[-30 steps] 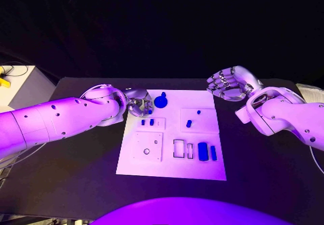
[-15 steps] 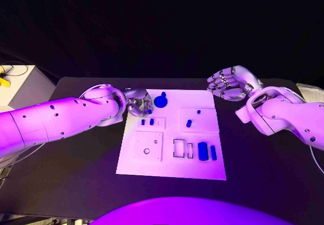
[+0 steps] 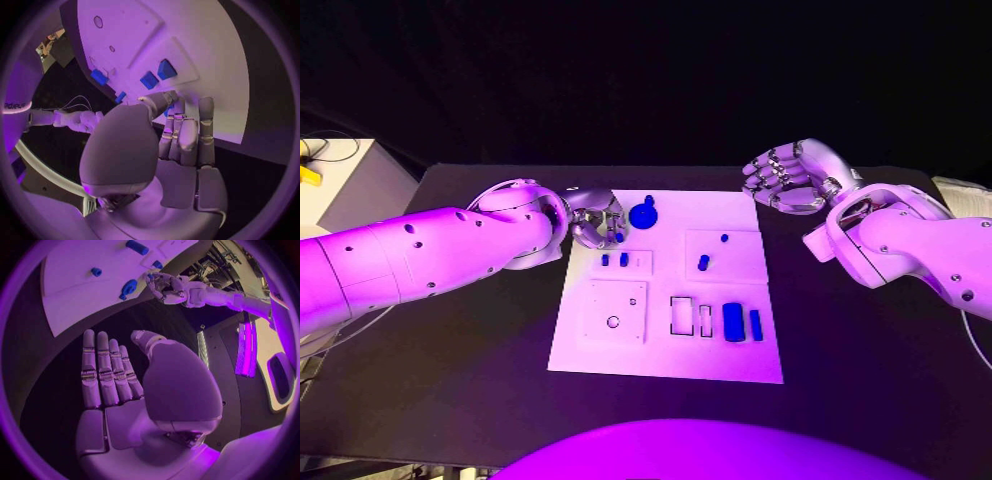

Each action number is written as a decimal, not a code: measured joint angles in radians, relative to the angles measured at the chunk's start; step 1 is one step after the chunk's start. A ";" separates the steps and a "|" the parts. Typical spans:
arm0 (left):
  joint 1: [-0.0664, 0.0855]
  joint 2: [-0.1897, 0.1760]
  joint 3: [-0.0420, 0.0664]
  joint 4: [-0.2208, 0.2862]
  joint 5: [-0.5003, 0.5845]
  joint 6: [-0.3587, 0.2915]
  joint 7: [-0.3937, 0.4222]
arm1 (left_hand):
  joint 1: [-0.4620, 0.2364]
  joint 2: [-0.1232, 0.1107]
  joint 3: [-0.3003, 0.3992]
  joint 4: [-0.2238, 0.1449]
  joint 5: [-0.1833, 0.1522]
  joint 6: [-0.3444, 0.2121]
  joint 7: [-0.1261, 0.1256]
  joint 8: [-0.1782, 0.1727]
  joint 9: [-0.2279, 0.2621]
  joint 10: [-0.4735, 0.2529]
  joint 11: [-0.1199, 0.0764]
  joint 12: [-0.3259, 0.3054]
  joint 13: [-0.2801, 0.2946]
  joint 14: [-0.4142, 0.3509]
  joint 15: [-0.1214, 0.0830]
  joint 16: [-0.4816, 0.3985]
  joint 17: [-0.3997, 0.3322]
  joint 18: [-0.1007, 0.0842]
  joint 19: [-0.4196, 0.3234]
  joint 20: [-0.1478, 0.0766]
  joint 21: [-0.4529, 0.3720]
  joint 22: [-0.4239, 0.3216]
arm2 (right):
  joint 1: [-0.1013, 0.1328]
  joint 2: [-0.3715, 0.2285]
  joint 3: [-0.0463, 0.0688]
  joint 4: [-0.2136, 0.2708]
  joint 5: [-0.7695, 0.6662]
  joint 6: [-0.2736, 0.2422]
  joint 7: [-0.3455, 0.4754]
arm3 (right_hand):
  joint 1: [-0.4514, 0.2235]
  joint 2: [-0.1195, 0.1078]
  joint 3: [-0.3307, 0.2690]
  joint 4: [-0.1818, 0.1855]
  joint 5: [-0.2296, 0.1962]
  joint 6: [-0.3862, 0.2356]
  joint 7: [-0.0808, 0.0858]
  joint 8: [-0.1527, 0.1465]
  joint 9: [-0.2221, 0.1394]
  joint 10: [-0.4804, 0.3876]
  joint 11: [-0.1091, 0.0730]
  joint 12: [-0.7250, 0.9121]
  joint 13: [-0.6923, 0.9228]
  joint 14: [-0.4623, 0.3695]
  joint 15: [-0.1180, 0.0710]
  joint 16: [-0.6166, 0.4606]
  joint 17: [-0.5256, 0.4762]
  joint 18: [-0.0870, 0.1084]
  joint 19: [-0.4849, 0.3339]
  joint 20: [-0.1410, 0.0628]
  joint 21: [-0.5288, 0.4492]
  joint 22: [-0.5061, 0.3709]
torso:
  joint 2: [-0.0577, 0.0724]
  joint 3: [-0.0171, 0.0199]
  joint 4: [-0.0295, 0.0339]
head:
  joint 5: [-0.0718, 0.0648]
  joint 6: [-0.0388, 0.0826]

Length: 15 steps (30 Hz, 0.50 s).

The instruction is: Assemble the parts on the task board

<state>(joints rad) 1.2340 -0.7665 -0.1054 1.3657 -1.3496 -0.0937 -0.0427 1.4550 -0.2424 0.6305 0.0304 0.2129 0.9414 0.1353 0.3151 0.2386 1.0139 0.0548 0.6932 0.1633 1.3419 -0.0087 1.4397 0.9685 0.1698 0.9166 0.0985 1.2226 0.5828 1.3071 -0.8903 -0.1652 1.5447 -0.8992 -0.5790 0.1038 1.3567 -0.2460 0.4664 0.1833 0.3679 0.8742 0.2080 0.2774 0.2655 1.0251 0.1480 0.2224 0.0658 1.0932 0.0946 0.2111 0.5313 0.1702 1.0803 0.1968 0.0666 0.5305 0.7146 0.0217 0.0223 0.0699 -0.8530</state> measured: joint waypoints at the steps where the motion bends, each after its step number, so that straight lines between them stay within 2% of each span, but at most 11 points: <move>1: 0.000 0.000 0.000 0.001 0.000 0.000 0.000 | 0.000 0.000 0.000 0.000 0.000 0.000 0.000 0.000 0.000 0.002 -0.002 0.000 0.001 0.000 0.000 0.000 0.000 0.000 0.000 0.000 0.000 0.000 | 0.000 0.000 0.000 0.000 0.000 0.000 0.000 | 0.000 0.000 0.000 0.000 0.000 0.000 0.000 0.000 0.000 0.000 0.000 0.000 0.000 0.000 0.000 0.000 0.000 0.000 0.000 0.000 0.000 0.000 | 0.000 0.0000 0.0000 | 0.000 0.000; 15: 0.000 -0.003 0.000 0.009 0.002 -0.003 0.001 | 0.000 0.000 0.003 -0.003 0.000 0.000 0.000 0.000 0.000 0.003 -0.003 0.000 0.003 0.004 -0.004 0.004 0.003 0.000 -0.004 -0.004 0.000 0.001 | 0.000 0.000 0.000 -0.001 0.000 0.001 0.000 | 0.000 0.000 0.000 0.000 0.000 0.000 0.000 0.000 0.000 0.000 0.000 0.000 0.000 0.000 0.000 0.000 0.000 0.000 0.000 0.000 0.000 0.000 | 0.000 0.0003 -0.0002 | 0.000 0.000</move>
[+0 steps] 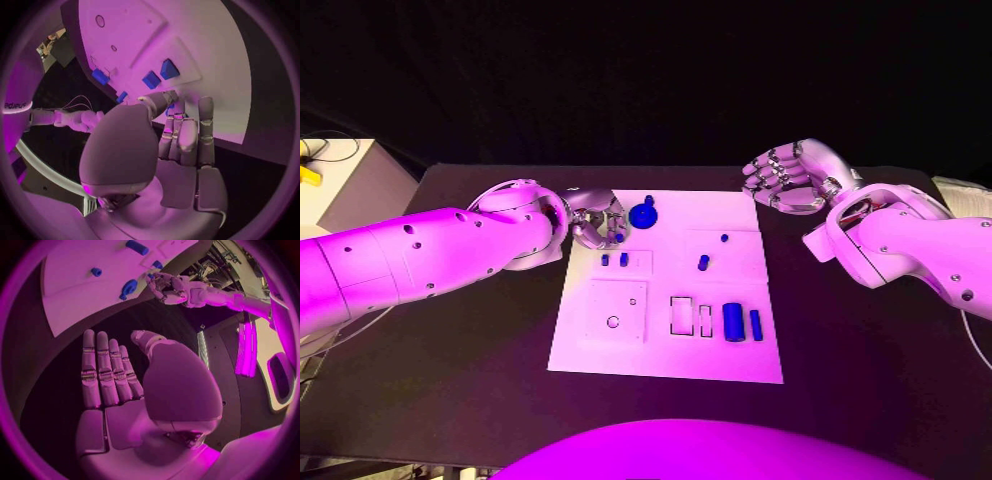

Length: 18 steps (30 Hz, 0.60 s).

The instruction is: Assemble the parts on the task board

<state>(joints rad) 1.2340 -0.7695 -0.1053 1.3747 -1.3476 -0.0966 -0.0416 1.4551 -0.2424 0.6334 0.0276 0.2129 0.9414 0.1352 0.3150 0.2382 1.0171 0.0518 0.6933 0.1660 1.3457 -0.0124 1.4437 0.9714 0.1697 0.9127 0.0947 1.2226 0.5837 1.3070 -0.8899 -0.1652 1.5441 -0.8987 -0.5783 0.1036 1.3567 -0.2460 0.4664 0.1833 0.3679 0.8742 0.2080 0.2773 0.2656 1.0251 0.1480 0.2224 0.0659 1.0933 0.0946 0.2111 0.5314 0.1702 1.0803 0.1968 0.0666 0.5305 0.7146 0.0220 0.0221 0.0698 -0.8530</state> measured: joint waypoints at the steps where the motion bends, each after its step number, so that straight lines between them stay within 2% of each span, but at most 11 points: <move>1: 0.000 0.000 0.000 0.001 0.000 0.000 0.000 | 0.000 0.000 0.000 0.000 0.000 0.000 0.000 0.000 0.000 0.000 0.000 0.000 0.000 0.000 0.000 0.000 0.000 0.000 0.000 0.000 0.000 0.000 | 0.000 0.000 0.000 0.000 0.000 0.000 0.000 | 0.000 0.000 0.000 0.000 0.000 0.000 0.000 0.000 0.000 0.000 0.000 0.000 0.000 0.000 0.000 0.000 0.000 0.000 0.000 0.000 0.000 0.000 | 0.000 0.0000 0.0000 | 0.000 0.000; 17: 0.000 -0.004 0.000 0.002 0.005 -0.002 0.001 | 0.000 0.000 0.003 -0.003 0.000 0.000 0.000 0.000 0.001 0.000 0.000 0.004 0.002 0.000 0.000 0.000 0.000 0.000 0.000 0.000 0.000 0.000 | 0.000 0.000 0.000 -0.001 0.000 0.001 0.000 | 0.000 0.000 0.000 0.000 0.000 0.000 0.000 0.000 0.000 0.000 0.000 0.000 0.000 0.000 0.000 0.000 -0.001 0.000 0.000 0.000 0.000 -0.003 | 0.000 -0.0005 0.0000 | -0.001 0.000; 18: 0.000 -0.004 0.000 0.002 0.005 -0.003 0.001 | 0.000 0.000 0.003 -0.003 0.000 0.000 0.000 -0.008 0.001 0.000 0.000 0.004 0.004 0.000 0.000 0.000 0.000 0.000 0.000 0.000 0.001 0.001 | 0.000 0.000 0.000 -0.001 0.000 0.001 0.000 | 0.000 0.000 0.000 0.000 0.000 0.000 0.000 0.000 0.000 0.000 0.000 0.000 0.000 0.000 0.000 0.000 -0.001 0.000 0.000 0.000 0.000 -0.003 | 0.000 -0.0005 0.0001 | -0.001 0.000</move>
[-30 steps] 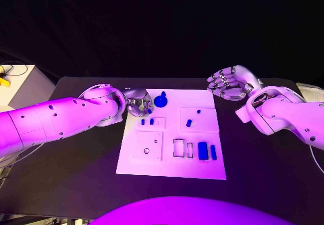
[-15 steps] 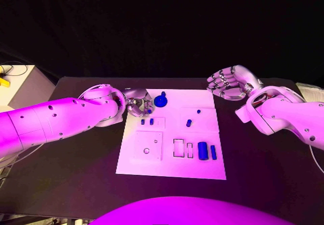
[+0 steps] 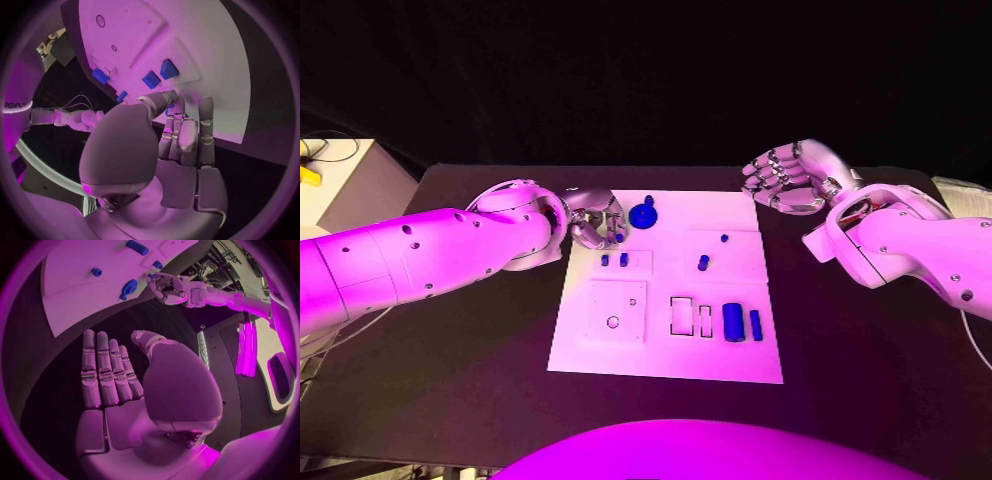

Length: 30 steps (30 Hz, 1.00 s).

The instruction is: Assemble the parts on the task board

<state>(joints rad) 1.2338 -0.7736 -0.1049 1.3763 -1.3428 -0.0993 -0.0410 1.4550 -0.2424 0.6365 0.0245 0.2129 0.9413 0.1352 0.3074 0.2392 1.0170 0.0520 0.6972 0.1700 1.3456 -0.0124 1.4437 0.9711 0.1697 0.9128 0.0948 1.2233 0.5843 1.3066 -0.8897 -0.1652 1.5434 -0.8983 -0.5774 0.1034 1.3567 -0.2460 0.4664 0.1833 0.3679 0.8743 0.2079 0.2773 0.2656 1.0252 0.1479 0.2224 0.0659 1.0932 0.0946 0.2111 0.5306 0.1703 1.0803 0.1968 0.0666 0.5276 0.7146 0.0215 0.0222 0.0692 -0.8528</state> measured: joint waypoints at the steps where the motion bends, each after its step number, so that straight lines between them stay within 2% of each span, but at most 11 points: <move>1: 0.000 0.000 0.000 0.000 0.000 0.000 0.000 | 0.000 0.000 0.003 -0.003 0.000 -0.003 0.001 -0.008 -0.001 0.000 0.000 0.003 0.002 0.000 0.000 0.000 0.000 0.000 0.000 0.000 0.004 0.001 | 0.000 0.000 0.000 0.000 0.000 0.000 0.000 | 0.000 0.000 0.000 0.000 0.000 0.000 0.000 0.000 0.000 0.000 0.000 0.000 0.000 0.000 0.000 0.000 0.000 0.000 0.000 0.000 0.000 0.000 | 0.000 0.0000 0.0000 | 0.000 0.000; 3: 0.000 -0.001 0.000 0.000 0.001 -0.001 0.000 | 0.000 0.000 0.005 -0.005 0.000 -0.025 -0.001 -0.026 -0.010 0.000 0.000 0.007 0.008 0.000 0.000 0.000 0.000 0.000 0.000 0.000 0.006 0.002 | 0.000 0.000 0.000 0.000 0.000 0.000 0.000 | 0.000 0.000 0.000 0.000 0.000 0.000 0.000 0.000 0.000 0.000 0.000 0.000 0.000 0.000 0.000 0.000 0.000 0.000 0.000 0.000 0.000 0.000 | 0.000 0.0000 0.0000 | 0.000 0.000; 7: -0.001 -0.003 0.000 0.000 0.002 -0.002 0.000 | 0.000 0.000 0.008 -0.008 0.000 -0.043 -0.006 -0.041 -0.017 0.000 0.000 0.007 0.013 0.000 0.000 0.000 0.000 0.000 0.000 0.000 0.006 0.003 | 0.000 0.000 0.000 0.000 0.000 0.000 0.000 | 0.000 0.000 0.000 0.000 0.000 0.000 0.000 0.000 0.000 0.000 0.000 0.000 0.000 0.000 0.000 -0.004 -0.001 0.000 0.000 0.000 0.000 -0.003 | 0.000 -0.0001 0.0000 | 0.000 0.000; 26: -0.001 -0.007 0.002 -0.002 0.015 -0.013 0.000 | 0.000 0.000 0.012 -0.012 0.000 -0.073 -0.012 -0.066 -0.027 -0.004 -0.004 0.011 0.020 0.000 0.000 0.000 -0.004 0.000 -0.004 -0.004 0.006 0.004 | -0.002 0.002 0.000 -0.002 0.000 0.002 0.000 | 0.000 0.000 0.000 0.000 0.000 0.000 0.000 0.000 -0.001 0.000 0.000 0.000 -0.001 0.000 0.000 -0.004 -0.002 0.000 -0.004 0.004 0.000 -0.008 | 0.000 0.0006 0.0002 | -0.002 0.002; 30: -0.001 -0.013 0.004 -0.003 0.019 -0.015 0.001 | 0.000 0.000 0.012 -0.012 0.000 -0.073 -0.012 -0.066 -0.027 -0.004 -0.004 0.011 0.020 0.000 0.000 0.000 -0.004 0.000 -0.004 -0.004 0.010 0.004 | -0.003 0.002 0.000 -0.003 0.000 0.003 -0.001 | 0.000 0.000 0.005 -0.015 0.000 0.000 0.000 0.000 -0.001 -0.004 0.004 0.000 -0.001 0.000 0.000 -0.010 -0.005 0.000 -0.004 0.004 0.000 -0.019 | 0.000 0.0006 -0.0001 | -0.002 0.003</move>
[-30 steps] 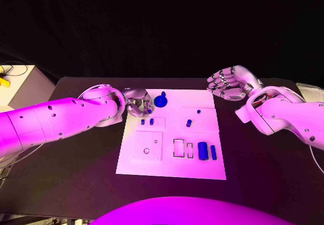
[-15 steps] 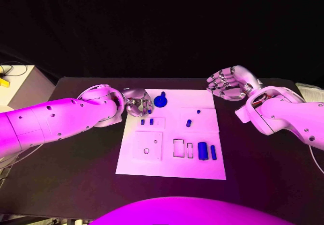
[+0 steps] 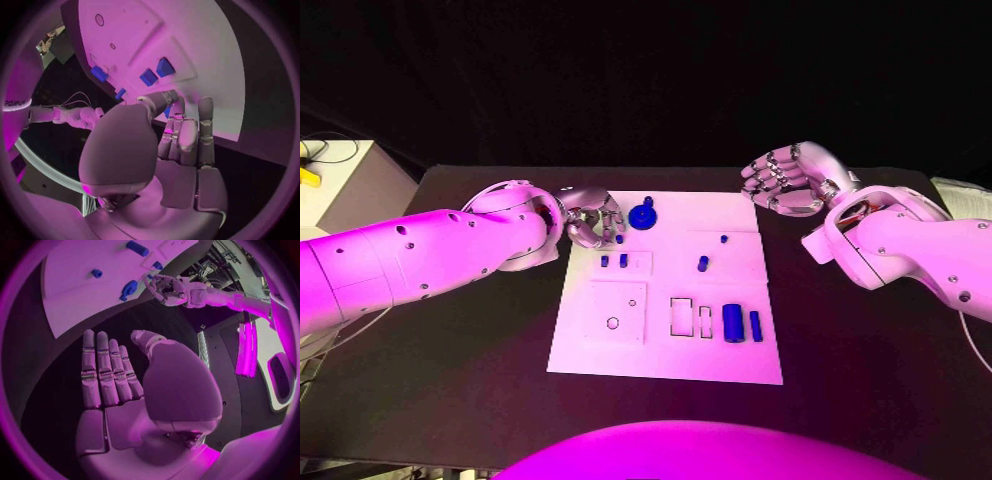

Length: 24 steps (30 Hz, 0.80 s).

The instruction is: Assemble the parts on the task board

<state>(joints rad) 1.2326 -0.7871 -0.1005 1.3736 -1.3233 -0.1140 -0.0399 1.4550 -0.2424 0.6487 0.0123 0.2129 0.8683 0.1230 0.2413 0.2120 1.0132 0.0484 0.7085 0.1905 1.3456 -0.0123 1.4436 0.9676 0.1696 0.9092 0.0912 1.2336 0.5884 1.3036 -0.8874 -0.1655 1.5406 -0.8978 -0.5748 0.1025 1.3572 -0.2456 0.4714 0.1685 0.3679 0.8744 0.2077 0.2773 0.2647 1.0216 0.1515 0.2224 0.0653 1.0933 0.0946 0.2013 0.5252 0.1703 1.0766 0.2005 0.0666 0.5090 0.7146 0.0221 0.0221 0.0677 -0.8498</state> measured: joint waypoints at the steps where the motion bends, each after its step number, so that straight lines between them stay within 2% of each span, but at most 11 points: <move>1: 0.000 -0.003 0.001 0.000 0.002 0.000 0.000 | 0.000 0.000 0.000 0.000 0.000 0.000 0.000 0.000 0.000 0.000 0.000 0.000 0.000 0.000 0.000 0.000 -0.001 0.000 0.000 0.000 0.000 0.000 | 0.000 0.000 0.000 0.000 0.000 0.001 0.000 | 0.012 0.007 0.001 -0.011 0.000 0.000 0.000 0.000 0.000 0.000 0.000 0.000 0.000 0.004 0.000 0.000 -0.002 0.000 0.001 -0.001 0.000 -0.006 | 0.000 0.0000 0.0000 | 0.000 0.000; 3: 0.000 -0.011 0.003 -0.003 0.009 -0.002 0.002 | 0.000 0.000 0.004 -0.004 0.000 0.000 0.000 0.000 -0.001 0.000 0.000 0.000 0.002 0.000 0.000 0.000 -0.007 0.000 0.000 0.000 0.000 0.000 | 0.000 0.000 0.000 0.000 -0.001 0.003 -0.001 | 0.034 0.010 0.004 -0.029 -0.014 0.011 -0.003 0.000 0.000 0.005 -0.005 0.000 0.000 0.030 -0.007 0.000 -0.004 0.000 0.022 -0.013 0.008 -0.012 | 0.000 0.0000 -0.0003 | 0.000 0.001; 5: -0.001 -0.021 0.008 -0.008 0.023 -0.004 0.005 | 0.000 0.000 0.004 -0.004 0.000 0.000 0.000 0.000 -0.001 0.000 0.000 0.000 0.003 -0.001 0.000 0.000 -0.013 0.000 0.000 0.000 0.000 0.002 | -0.001 0.000 0.000 0.000 -0.006 0.008 -0.003 | 0.057 0.017 -0.001 -0.056 -0.034 0.029 -0.013 0.000 -0.001 0.029 -0.015 0.000 0.000 0.090 -0.027 0.018 0.002 0.000 0.077 -0.036 0.047 0.001 | 0.000 0.0000 -0.0003 | -0.001 0.003; 9: 0.000 -0.040 0.025 -0.022 0.092 -0.011 0.016 | 0.000 0.000 0.004 -0.004 0.000 0.015 0.019 0.000 -0.003 -0.018 0.011 0.000 0.008 -0.020 0.002 -0.006 -0.044 0.000 -0.002 0.002 0.000 0.002 | -0.001 0.001 0.000 -0.002 -0.041 0.029 -0.011 | 0.080 0.031 -0.018 -0.095 -0.045 0.062 -0.033 0.000 -0.008 0.085 -0.039 -0.012 -0.001 0.220 -0.069 0.073 0.031 0.000 0.164 -0.089 0.152 0.078 | 0.000 0.0003 -0.0001 | -0.005 0.009; 11: 0.000 -0.050 0.032 -0.028 0.146 -0.018 0.025 | 0.000 0.001 0.004 -0.004 0.000 0.021 0.032 0.008 -0.003 -0.034 0.027 0.008 0.015 -0.051 0.019 -0.025 -0.099 0.000 -0.015 0.015 0.000 0.002 | -0.001 0.002 0.000 -0.005 -0.075 0.047 -0.020 | 0.080 0.032 -0.017 -0.106 -0.049 0.073 -0.043 -0.010 -0.014 0.117 -0.049 -0.029 -0.001 0.269 -0.084 0.100 0.053 0.000 0.183 -0.108 0.205 0.126 | -0.001 0.0006 -0.0001 | -0.008 0.014; 13: 0.001 -0.064 0.038 -0.031 0.225 -0.029 0.040 | -0.005 0.006 0.004 -0.004 0.000 0.023 0.043 0.023 -0.002 -0.061 0.042 0.009 0.019 -0.117 0.032 -0.067 -0.212 0.000 -0.039 0.023 -0.009 -0.001 | -0.001 0.004 0.000 -0.007 -0.129 0.073 -0.032 | 0.080 0.032 -0.012 -0.111 -0.057 0.089 -0.046 -0.015 -0.018 0.141 -0.056 -0.044 -0.001 0.301 -0.091 0.124 0.074 0.000 0.192 -0.117 0.245 0.163 | -0.001 0.0005 -0.0003 | -0.014 0.020; 15: 0.001 -0.078 0.042 -0.032 0.307 -0.039 0.057 | -0.008 0.008 0.004 -0.005 0.000 0.022 0.053 0.044 0.002 -0.096 0.055 0.009 0.019 -0.241 0.043 -0.155 -0.403 0.000 -0.075 0.034 -0.029 -0.009 | -0.001 0.007 0.000 -0.009 -0.188 0.098 -0.047 | 0.080 0.032 -0.007 -0.115 -0.063 0.100 -0.049 -0.026 -0.023 0.162 -0.062 -0.066 -0.001 0.325 -0.095 0.152 0.103 0.000 0.195 -0.120 0.284 0.202 | -0.001 0.0006 -0.0008 | -0.020 0.027; 16: 0.001 -0.086 0.044 -0.032 0.367 -0.045 0.072 | -0.008 0.008 0.000 -0.008 0.000 0.022 0.054 0.053 0.003 -0.107 0.059 0.009 0.019 -0.274 0.047 -0.183 -0.448 0.000 -0.091 0.037 -0.036 -0.012 | -0.001 0.010 -0.001 -0.010 -0.232 0.115 -0.059 | 0.080 0.032 -0.003 -0.116 -0.067 0.103 -0.052 -0.030 -0.024 0.171 -0.066 -0.072 -0.001 0.333 -0.098 0.164 0.115 0.000 0.196 -0.121 0.297 0.215 | -0.001 0.0006 -0.0012 | -0.023 0.030; 20: 0.001 -0.115 0.048 -0.019 0.580 -0.058 0.128 | -0.009 0.020 -0.007 -0.015 0.000 0.006 0.066 0.079 0.004 -0.123 0.066 0.017 0.016 -0.330 0.054 -0.254 -0.511 0.000 -0.132 0.050 -0.054 -0.019 | -0.005 0.021 -0.001 -0.012 -0.389 0.165 -0.103 | 0.073 0.024 0.016 -0.109 -0.091 0.124 -0.065 -0.036 -0.026 0.222 -0.077 -0.094 0.007 0.364 -0.108 0.240 0.180 0.000 0.204 -0.129 0.352 0.269 | 0.000 0.0005 -0.0026 | -0.039 0.041; 23: 0.001 -0.134 0.049 0.003 0.738 -0.059 0.175 | -0.012 0.024 -0.017 -0.013 0.000 -0.001 0.065 0.089 0.004 -0.126 0.068 0.020 0.015 -0.334 0.058 -0.271 -0.522 0.000 -0.140 0.051 -0.061 -0.023 | -0.013 0.034 -0.002 -0.014 -0.510 0.197 -0.142 | 0.068 0.020 0.048 -0.105 -0.157 0.133 -0.068 -0.045 -0.026 0.231 -0.084 -0.116 0.009 0.366 -0.109 0.288 0.219 0.000 0.212 -0.134 0.404 0.314 | 0.000 -0.0003 -0.0026 | -0.050 0.047; 24: 0.001 -0.140 0.049 0.012 0.781 -0.058 0.189 | -0.014 0.026 -0.019 -0.012 0.000 -0.002 0.066 0.090 0.004 -0.128 0.070 0.022 0.015 -0.340 0.057 -0.275 -0.525 0.000 -0.142 0.053 -0.065 -0.024 | -0.016 0.039 -0.002 -0.015 -0.544 0.206 -0.154 | 0.062 0.014 0.056 -0.102 -0.164 0.133 -0.068 -0.046 -0.026 0.232 -0.084 -0.124 0.009 0.366 -0.109 0.303 0.229 0.000 0.222 -0.134 0.436 0.338 | 0.000 -0.0006 -0.0025 | -0.053 0.049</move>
<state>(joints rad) 1.2336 -0.9267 -0.0513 1.3853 -0.5424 -0.1722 0.1495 1.4409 -0.2168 0.6298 0.0006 0.2129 0.8661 0.1894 0.3313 0.2160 0.8854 0.1182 0.7310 0.2053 1.0060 0.0450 1.1691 0.4427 0.1695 0.7671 0.1439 1.1688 0.5647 1.2871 -0.8481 -0.1680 1.5252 -1.4415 -0.3688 -0.0514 1.4196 -0.2316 0.5272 0.0668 0.2043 1.0072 0.1398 0.2313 0.2384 1.2531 0.0679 0.0983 0.0745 1.4597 -0.0146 0.5044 0.7546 0.1700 1.2987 0.0668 0.5031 0.8468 0.7149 0.0215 0.0197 0.0142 -0.8012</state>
